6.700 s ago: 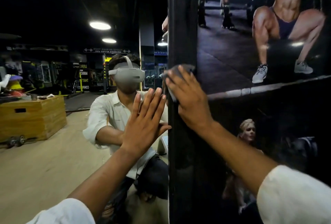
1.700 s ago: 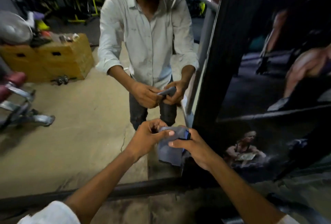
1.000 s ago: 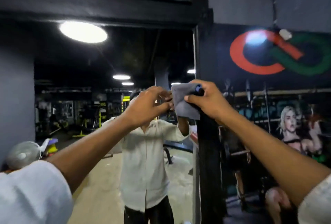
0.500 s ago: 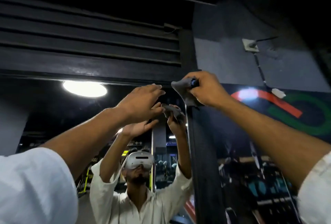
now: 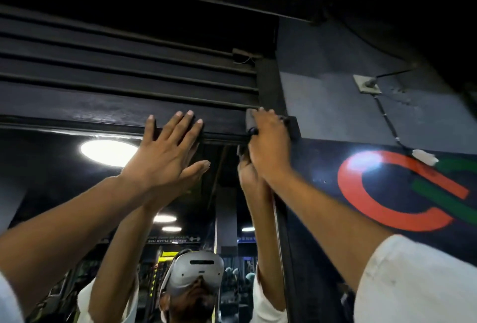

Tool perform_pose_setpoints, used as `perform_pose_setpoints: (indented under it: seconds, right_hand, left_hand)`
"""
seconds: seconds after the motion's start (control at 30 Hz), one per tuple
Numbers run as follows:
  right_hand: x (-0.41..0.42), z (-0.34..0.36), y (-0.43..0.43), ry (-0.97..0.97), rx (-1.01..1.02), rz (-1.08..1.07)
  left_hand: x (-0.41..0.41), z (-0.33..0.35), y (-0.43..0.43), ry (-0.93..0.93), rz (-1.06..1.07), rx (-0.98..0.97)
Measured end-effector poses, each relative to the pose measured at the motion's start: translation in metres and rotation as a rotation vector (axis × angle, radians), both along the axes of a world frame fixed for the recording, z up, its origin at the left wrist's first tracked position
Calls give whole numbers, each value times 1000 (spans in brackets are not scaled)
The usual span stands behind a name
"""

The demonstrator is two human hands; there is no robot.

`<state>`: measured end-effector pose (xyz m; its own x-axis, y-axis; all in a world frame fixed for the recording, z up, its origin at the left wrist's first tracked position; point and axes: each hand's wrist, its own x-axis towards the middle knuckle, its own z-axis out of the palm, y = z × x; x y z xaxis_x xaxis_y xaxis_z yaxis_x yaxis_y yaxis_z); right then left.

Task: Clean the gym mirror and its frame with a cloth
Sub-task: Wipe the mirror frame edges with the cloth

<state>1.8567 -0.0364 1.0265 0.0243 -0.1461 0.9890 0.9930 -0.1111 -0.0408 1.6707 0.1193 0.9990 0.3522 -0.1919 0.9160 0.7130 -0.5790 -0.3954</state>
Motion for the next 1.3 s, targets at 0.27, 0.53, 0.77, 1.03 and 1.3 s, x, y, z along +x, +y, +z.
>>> perform_pose_setpoints:
  seconds: [0.27,0.53,0.77,1.03,1.3]
  right_hand:
    - [25,-30,0,-2,155,-16]
    - [-53,-35,14,-65,12,58]
    - [-21,3,-18,259,306,-3]
    - [-74,-5,30,-182,-146,87]
    - [-64,-37,33,174,216,1]
  left_hand:
    - [-12,9,20,55,-43,134]
    - [-24,10,30,91,-101,172]
    - [-32,2,47,16,-124,189]
    - [-32,2,47,33,-156,182]
    - [-29,-5,46,46,-138,156]
